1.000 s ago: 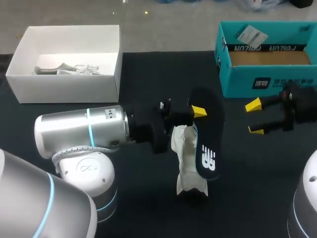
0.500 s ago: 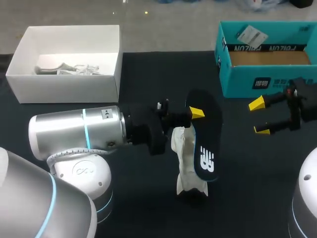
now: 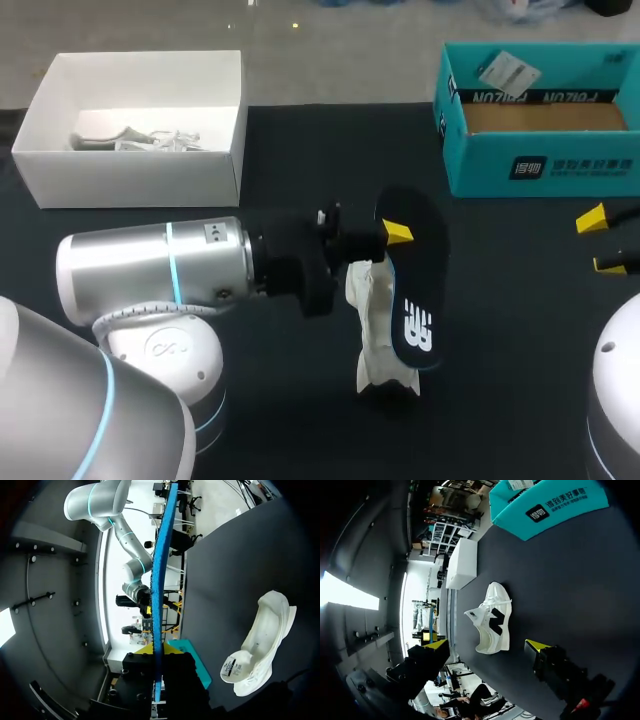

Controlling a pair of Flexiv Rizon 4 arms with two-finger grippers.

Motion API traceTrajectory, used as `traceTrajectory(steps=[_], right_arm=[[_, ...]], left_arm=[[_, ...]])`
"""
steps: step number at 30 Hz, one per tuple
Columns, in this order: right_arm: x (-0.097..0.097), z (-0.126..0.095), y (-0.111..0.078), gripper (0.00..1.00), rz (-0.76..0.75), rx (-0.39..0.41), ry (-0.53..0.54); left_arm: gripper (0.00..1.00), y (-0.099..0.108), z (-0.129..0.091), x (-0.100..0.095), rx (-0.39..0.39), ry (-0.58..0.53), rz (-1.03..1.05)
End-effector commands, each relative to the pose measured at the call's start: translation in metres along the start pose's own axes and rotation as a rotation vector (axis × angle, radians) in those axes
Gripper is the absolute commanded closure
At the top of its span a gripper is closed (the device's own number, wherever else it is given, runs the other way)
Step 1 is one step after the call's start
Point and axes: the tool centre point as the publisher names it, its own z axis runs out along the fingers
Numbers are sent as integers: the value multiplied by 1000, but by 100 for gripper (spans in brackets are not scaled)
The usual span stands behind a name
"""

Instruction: Take the shoe out of the shoebox, open the shoe tongue, remove and reinsert the insole, then place the shoe into the shoebox

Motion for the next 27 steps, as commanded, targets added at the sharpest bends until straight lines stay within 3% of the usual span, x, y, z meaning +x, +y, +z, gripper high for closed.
traceTrajectory(steps=[1, 7, 14, 15, 27], right_arm=[[14, -29, -16, 0, -10, -61, -54], [22, -32, -25, 0, -91, 2, -128], [13, -28, -44, 0, -98, 38, -138], [11, -28, -46, 0, -76, 10, -152], [11, -28, -46, 0, -76, 10, -152]], left_arm=[[100, -4, 2, -1, -11, 4, -4], [100, -4, -2, -1, -19, 1, -13], [100, -3, -2, -2, -23, -5, -18], [100, -3, -2, -2, -22, -5, -18], [100, -5, -1, -6, -26, -18, -45]])
